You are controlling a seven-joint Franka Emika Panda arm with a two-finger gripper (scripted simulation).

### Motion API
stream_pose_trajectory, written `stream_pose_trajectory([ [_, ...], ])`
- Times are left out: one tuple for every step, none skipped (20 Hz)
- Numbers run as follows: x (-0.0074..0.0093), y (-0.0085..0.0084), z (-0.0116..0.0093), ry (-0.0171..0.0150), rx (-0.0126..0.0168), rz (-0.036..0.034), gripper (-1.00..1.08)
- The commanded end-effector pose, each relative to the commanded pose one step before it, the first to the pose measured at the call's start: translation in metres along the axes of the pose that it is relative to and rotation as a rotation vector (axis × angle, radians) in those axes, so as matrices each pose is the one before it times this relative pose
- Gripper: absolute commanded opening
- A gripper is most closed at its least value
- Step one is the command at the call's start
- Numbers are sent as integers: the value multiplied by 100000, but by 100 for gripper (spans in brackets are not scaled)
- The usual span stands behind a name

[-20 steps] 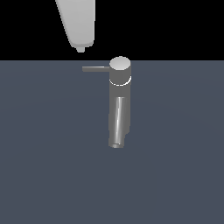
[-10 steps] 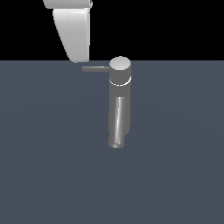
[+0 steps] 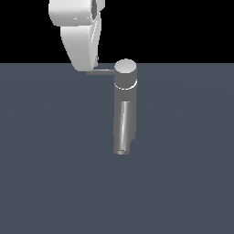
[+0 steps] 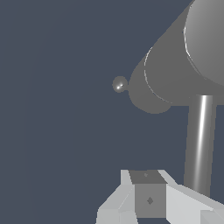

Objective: Turn on the faucet by rotating a designated handle.

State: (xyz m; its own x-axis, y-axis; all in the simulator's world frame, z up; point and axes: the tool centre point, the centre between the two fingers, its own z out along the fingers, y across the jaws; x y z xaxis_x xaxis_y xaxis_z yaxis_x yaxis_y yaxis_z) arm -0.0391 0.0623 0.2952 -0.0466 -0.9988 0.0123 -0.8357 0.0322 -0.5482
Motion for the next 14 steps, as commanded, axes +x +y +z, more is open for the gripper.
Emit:
stream_pose_trajectory([
  [111,-232,318,734,534,1904,-100],
  [46,-67,98,254,142,569,-100],
  [39,-59,87,228,123,498,-100],
  [39,-52,76,208,108,442,-100],
  [31,-45,66,181,91,375,-100],
  [30,-38,56,160,78,323,-100],
  [23,-31,47,133,63,263,-100],
  [17,-25,38,107,50,208,-100],
  [19,-20,28,89,40,169,-100],
  [9,-13,21,60,26,112,-100],
  [1,-7,13,32,14,60,-100],
  [14,-5,2,23,10,42,-100],
  [0,0,0,0,0,0,-100],
  [0,0,0,0,0,0,-100],
])
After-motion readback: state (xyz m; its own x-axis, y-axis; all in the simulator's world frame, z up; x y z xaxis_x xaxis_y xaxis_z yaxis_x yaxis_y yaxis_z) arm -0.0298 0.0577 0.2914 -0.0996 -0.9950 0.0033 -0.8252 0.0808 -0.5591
